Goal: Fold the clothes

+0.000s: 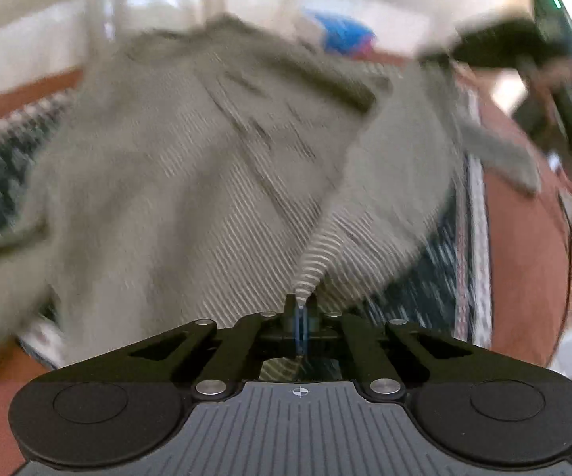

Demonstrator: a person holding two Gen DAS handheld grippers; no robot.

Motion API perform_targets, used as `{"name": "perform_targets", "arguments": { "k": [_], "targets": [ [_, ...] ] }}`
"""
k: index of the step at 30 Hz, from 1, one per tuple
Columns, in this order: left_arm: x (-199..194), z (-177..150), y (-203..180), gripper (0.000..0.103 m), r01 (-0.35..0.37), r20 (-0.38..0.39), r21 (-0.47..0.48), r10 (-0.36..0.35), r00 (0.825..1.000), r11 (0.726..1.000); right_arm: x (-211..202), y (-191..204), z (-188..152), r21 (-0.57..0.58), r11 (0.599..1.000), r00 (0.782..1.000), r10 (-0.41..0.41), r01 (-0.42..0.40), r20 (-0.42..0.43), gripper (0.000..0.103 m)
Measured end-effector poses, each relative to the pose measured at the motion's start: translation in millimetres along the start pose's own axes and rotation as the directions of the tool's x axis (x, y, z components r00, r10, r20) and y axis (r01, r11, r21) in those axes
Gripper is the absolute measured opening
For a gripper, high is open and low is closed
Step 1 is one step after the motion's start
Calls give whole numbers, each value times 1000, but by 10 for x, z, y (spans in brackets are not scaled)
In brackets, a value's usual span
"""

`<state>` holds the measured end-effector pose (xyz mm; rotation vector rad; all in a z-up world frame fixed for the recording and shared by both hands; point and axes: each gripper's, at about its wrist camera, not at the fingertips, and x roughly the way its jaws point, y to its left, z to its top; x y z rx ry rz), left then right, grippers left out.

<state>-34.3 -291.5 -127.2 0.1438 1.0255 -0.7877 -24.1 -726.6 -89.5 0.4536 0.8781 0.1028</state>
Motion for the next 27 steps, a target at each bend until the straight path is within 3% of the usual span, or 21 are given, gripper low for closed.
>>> {"name": "perform_targets", "arguments": {
  "k": [3, 4, 5, 7, 9, 10, 11, 14, 18, 21, 23, 27],
  "targets": [
    [72, 311, 290, 0, -74, 46, -89, 78, 996, 993, 16, -43, 56, 13, 1000, 1000, -21, 21, 11, 4],
    [102, 416, 389, 6, -102, 60, -121, 109, 992, 987, 37, -66, 60, 20, 999, 1000, -27, 27, 11, 4],
    [146, 481, 463, 21, -121, 65, -153, 132, 989, 981, 58, -88, 64, 28, 999, 999, -34, 33, 10, 4],
    [195, 529, 517, 25, -141, 68, -193, 156, 985, 971, 102, -130, 54, 42, 998, 999, -43, 43, 3, 4],
    [153, 500, 531, 36, -150, 81, -206, 170, 982, 967, 136, -169, 23, 48, 998, 999, -50, 50, -9, 4],
    [124, 477, 542, 52, -151, 82, -213, 172, 982, 965, 149, -189, 3, 49, 997, 998, -52, 53, -16, 4],
    [64, 427, 557, 59, -156, 91, -226, 180, 979, 962, 159, -213, -21, 50, 997, 998, -56, 57, -24, 4],
    [-156, 283, 639, 59, -157, 112, -281, 194, 975, 947, 190, -288, -89, 54, 996, 997, -67, 70, -48, 4],
    [-543, -92, 762, 62, -99, 126, -420, 166, 978, 902, 237, -363, -148, 73, 995, 995, -70, 75, -69, 4],
    [-667, -408, 680, 68, -78, 87, -451, 130, 988, 889, 264, -365, -165, 79, 994, 995, -65, 71, -76, 5],
    [-674, -615, 566, 78, -95, 49, -452, 131, 990, 887, 284, -349, -162, 71, 995, 995, -66, 71, -81, 5],
    [-561, -953, 432, 80, -90, 1, -508, 106, 994, 857, 300, -317, -150, 60, 996, 994, -67, 72, -84, 5]
  ]
}}
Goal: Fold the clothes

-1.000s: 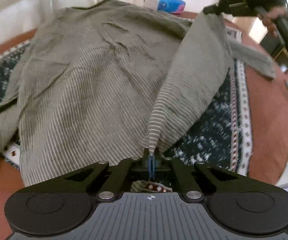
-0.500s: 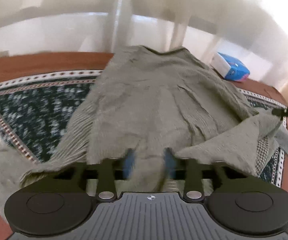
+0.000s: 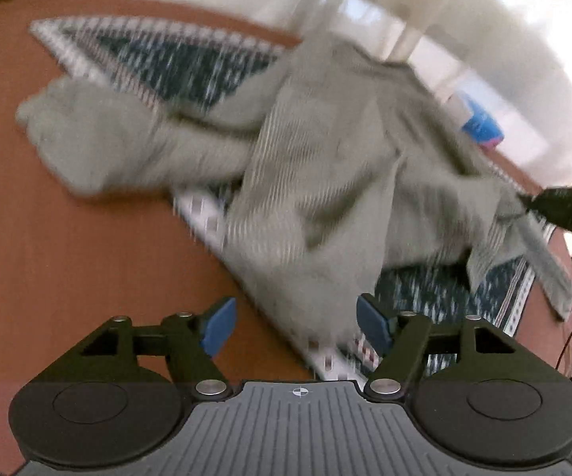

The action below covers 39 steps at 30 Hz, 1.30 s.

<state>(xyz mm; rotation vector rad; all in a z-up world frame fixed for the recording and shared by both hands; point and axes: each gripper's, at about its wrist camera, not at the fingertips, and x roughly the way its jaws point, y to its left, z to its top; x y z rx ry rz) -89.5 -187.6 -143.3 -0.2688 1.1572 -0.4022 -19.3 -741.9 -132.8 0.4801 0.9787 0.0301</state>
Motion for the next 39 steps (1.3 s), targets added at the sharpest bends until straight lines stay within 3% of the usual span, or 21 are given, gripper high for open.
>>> {"name": "perform_targets", "arguments": {
  "k": [3, 6, 8, 9, 11, 14, 19, 24, 28, 31, 35, 37, 39],
  "targets": [
    [110, -101, 5, 80, 46, 2, -59, -46, 999, 997, -13, 13, -8, -6, 1000, 1000, -2, 2, -4, 5],
    [233, -96, -13, 80, 51, 28, -80, -49, 998, 996, -52, 29, -36, -13, 1000, 1000, -3, 3, -6, 5],
    [312, -59, -6, 76, 67, 48, -105, -62, 997, 992, -74, 34, -54, -16, 1000, 1000, -4, 4, -7, 5],
    [341, -34, -6, 70, 82, 60, -112, -76, 995, 990, -94, 38, -67, -17, 1000, 1000, -3, 3, -5, 5],
    [388, 27, -5, 22, 115, 61, -126, -108, 992, 985, -133, 47, -93, -18, 1000, 1000, 0, 0, -2, 5],
    [285, 111, -18, 9, 179, 82, -143, -169, 982, 973, -228, 75, -143, -20, 1000, 1000, 15, -15, 3, 5],
    [-231, 207, -23, 4, 284, 141, -130, -266, 954, 950, -606, 223, -315, -69, 994, 996, 85, -83, 19, 4],
    [-687, 198, 64, 3, 359, 201, -191, -321, 925, 914, -1199, 393, -595, -140, 974, 983, 182, -177, 29, 4],
    [-872, 149, 114, 3, 412, 207, -220, -371, 905, 884, -1631, 446, -856, -139, 957, 965, 259, -253, 28, 4],
    [-998, 133, 161, 3, 433, 197, -203, -396, 897, 879, -1857, 443, -1051, -102, 952, 956, 293, -289, 24, 4],
    [-1114, 91, 204, 3, 410, 182, -139, -384, 905, 901, -2094, 413, -1263, -52, 950, 948, 310, -307, 70, 4],
    [-1118, 54, 211, 3, 377, 164, -90, -359, 919, 922, -2173, 419, -1352, -46, 954, 950, 298, -295, 97, 4],
    [-1060, -48, 179, 9, 311, 124, -12, -307, 944, 950, -2182, 420, -1417, -33, 966, 959, 257, -255, 122, 4]
  ]
}}
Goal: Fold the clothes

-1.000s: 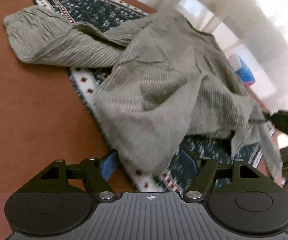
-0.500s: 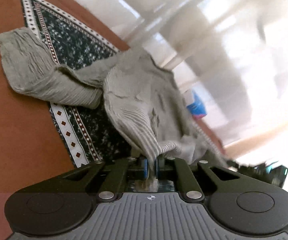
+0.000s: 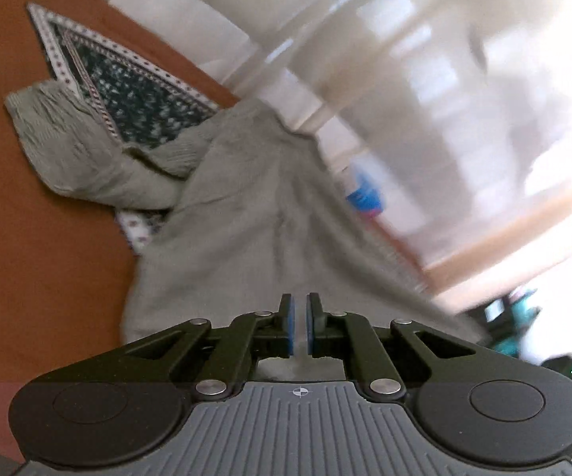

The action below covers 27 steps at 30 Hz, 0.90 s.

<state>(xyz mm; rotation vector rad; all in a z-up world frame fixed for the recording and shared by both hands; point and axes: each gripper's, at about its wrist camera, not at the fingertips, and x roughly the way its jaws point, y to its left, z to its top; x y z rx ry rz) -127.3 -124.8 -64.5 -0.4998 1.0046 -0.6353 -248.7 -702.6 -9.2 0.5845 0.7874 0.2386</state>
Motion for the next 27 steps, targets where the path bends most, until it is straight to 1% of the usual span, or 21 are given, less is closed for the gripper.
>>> {"name": "perform_targets", "arguments": {
  "k": [1, 2, 4, 5, 6, 7, 8, 9, 10, 11, 12, 13, 14, 15, 16, 17, 19, 21, 23, 25, 27],
  "targets": [
    [32, -61, -7, 18, -32, -20, 47, 33, 999, 998, 7, -9, -29, 12, 1000, 1000, -21, 21, 7, 4],
    [86, -148, -4, 25, -61, -43, 92, 66, 997, 994, 34, -44, -58, 21, 999, 999, -38, 38, 3, 4],
    [209, -319, 75, 26, -91, -85, 116, 101, 991, 989, 143, -100, -127, -24, 989, 989, -146, 146, -6, 4],
    [280, -404, 129, 26, -100, -110, 115, 113, 988, 988, 201, -132, -163, -44, 979, 980, -199, 199, -12, 4],
    [357, -491, 177, 26, -114, -129, 112, 128, 983, 987, 282, -196, -215, -53, 968, 968, -248, 246, -41, 4],
    [427, -567, 212, 26, -130, -146, 110, 145, 979, 985, 380, -270, -278, -54, 955, 952, -294, 290, -89, 4],
    [492, -638, 240, 28, -146, -162, 111, 163, 973, 983, 465, -313, -354, -71, 934, 925, -356, 349, -130, 8],
    [531, -691, 243, 31, -158, -164, 109, 174, 971, 981, 548, -350, -432, -95, 909, 894, -416, 405, -168, 11],
    [558, -735, 234, 38, -168, -161, 107, 184, 970, 980, 608, -346, -519, -147, 882, 862, -469, 447, -191, 14],
    [584, -780, 225, 46, -178, -157, 104, 193, 969, 978, 618, -301, -593, -179, 863, 847, -501, 472, -179, 27],
    [611, -824, 217, 49, -188, -154, 102, 202, 967, 977, 628, -257, -667, -211, 842, 831, -531, 497, -165, 44],
    [634, -866, 164, 53, -201, -137, 124, 218, 966, 972, 636, -209, -738, -237, 826, 820, -552, 511, -152, 50],
    [675, -904, 76, 57, -218, -114, 177, 240, 964, 960, 635, -139, -790, -235, 851, 848, -509, 470, -146, 55],
    [724, -943, -20, 58, -234, -91, 238, 262, 961, 943, 641, -71, -843, -235, 874, 874, -464, 426, -143, 56],
    [794, -964, -114, 59, -251, -75, 290, 283, 956, 923, 691, -11, -892, -245, 893, 895, -420, 378, -153, 56],
    [882, -976, -200, 59, -259, -69, 330, 297, 952, 908, 779, 55, -946, -264, 902, 907, -390, 341, -159, 56],
    [1057, -999, -351, 61, -273, -58, 401, 322, 945, 874, 1011, 181, -1052, -353, 893, 913, -361, 279, -190, 56],
    [1203, -1018, -453, 62, -300, -38, 457, 356, 934, 837, 1217, 281, -1130, -442, 867, 910, -354, 232, -215, 56],
    [1317, -1030, -515, 63, -335, -18, 490, 393, 919, 805, 1383, 385, -1238, -527, 829, 913, -343, 185, -219, 57],
    [1393, -1023, -517, 65, -346, -20, 497, 409, 912, 796, 1469, 454, -1321, -610, 778, 916, -341, 148, -212, 59],
    [1450, -1027, -498, 65, -358, -26, 510, 430, 903, 782, 1537, 485, -1386, -687, 715, 910, -362, 132, -203, 60]
  ]
}}
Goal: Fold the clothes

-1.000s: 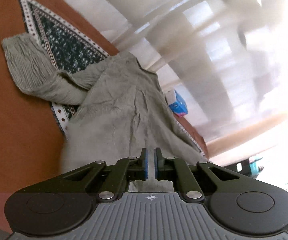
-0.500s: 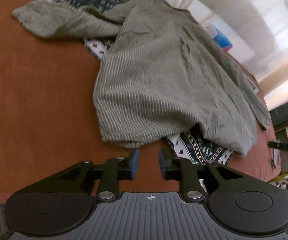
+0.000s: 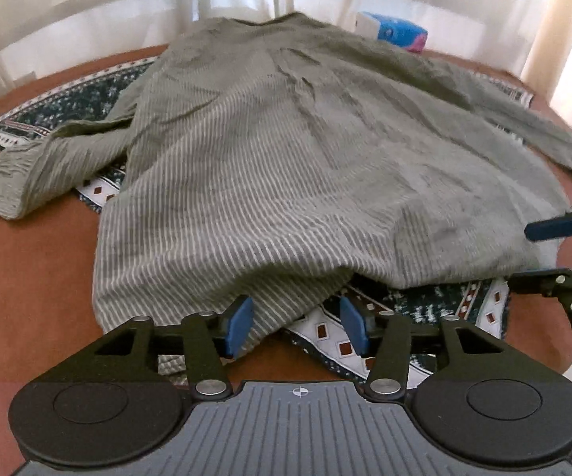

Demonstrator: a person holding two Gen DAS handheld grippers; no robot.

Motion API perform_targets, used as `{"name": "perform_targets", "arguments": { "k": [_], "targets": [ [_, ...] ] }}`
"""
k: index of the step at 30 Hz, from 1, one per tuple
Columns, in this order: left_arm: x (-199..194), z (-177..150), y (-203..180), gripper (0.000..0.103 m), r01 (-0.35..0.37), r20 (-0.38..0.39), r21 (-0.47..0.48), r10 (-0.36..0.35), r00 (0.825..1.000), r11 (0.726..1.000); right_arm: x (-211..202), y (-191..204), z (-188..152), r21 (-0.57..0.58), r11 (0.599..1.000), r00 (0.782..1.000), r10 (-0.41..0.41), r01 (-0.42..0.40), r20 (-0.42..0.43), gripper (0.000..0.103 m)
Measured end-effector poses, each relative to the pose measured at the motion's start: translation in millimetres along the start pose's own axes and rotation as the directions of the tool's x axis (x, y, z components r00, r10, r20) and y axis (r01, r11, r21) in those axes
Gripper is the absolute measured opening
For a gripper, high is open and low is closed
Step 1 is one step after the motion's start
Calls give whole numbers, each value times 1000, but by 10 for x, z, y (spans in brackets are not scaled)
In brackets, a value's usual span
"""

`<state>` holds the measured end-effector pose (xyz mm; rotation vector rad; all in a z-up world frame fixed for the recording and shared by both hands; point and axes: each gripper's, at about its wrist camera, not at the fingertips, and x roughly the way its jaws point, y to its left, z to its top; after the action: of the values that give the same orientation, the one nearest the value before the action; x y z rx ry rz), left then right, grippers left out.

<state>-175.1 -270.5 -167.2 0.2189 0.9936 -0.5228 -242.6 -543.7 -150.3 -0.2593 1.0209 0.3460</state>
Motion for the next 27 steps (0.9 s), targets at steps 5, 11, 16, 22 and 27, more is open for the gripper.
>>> {"name": "perform_targets", "arguments": {
  "k": [5, 11, 16, 22, 27],
  "targets": [
    [127, 2, -20, 65, -28, -17, 30, 28, 999, 999, 145, -6, -33, -122, 993, 999, -3, -1, -35, 55],
    [151, 59, -34, 8, -8, -29, 46, 9, 1000, 999, 104, -183, 42, -42, 994, 991, 96, -100, -91, 6],
    [-55, 100, 149, 0, 94, -21, 1, -94, 995, 996, -233, -450, 246, 34, 969, 966, 246, -243, -84, 1],
    [-407, 337, 528, 0, 200, 44, -50, -198, 979, 979, -564, -973, 627, 127, 899, 908, 419, -418, 26, 1],
    [-291, 856, 854, 30, 129, 185, -209, -90, 979, 969, -354, -1346, 1156, 175, 929, 938, 295, -327, 183, 2]
  ]
}}
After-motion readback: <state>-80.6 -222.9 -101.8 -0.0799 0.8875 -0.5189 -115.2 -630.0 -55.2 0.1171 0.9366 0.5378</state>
